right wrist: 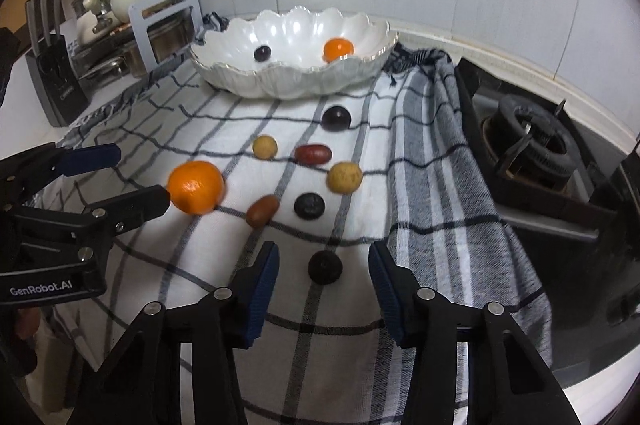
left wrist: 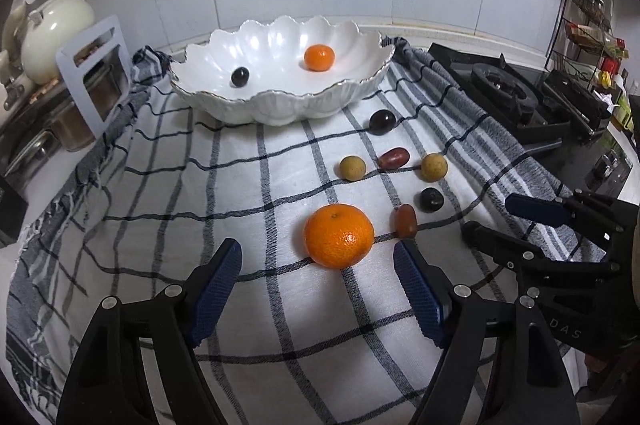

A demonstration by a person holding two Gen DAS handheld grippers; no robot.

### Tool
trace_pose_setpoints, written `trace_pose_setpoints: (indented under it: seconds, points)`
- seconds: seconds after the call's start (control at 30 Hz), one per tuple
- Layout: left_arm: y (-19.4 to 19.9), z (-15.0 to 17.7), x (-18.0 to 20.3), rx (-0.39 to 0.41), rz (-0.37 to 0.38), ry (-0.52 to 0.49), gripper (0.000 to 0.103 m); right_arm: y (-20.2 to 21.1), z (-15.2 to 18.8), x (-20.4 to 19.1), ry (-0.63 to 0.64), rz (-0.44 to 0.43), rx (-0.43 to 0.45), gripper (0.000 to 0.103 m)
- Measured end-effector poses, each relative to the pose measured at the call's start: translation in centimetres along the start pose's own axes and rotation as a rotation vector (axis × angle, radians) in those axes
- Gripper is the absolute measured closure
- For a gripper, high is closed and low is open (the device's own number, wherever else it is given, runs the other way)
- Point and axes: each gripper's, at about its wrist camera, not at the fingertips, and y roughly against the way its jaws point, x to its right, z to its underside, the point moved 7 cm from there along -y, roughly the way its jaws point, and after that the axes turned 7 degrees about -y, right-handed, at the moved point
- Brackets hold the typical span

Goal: Organize fruits
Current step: 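Grasp the large mandarin with the left tool while the right tool grasps a black plum, then carry the mandarin with the left tool while the right tool carries the black plum over the bowl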

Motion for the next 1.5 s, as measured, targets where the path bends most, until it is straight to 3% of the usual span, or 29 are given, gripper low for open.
trace_pose_setpoints:
  seconds: [0.43,0.77,1.17,1.5]
  points:
    - [-3.0,-0.1,0.5,-0.043,0.062,0.021,0.038,-2.3,1.1,0.2,-0.024,-0.024,-0.049,0.069]
    - [-3.8,-0.3,0.8,-0.048,0.085,0.037,0.055,-2.8,1.0,0.3,-0.024,-0.020,-0.048,0.080]
    - [-2.5,-0.4,0.7,-0.022,0.045,0.024,0.057,-1.4,0.5,0.2,-0.032,-0.032,-0.012,0.080]
    - [0.2,-1.7,0.3,0.046,0.021,0.047,0.057,1.1,-1.6,-0.5,-0.023,-0.059,0.060,0.080]
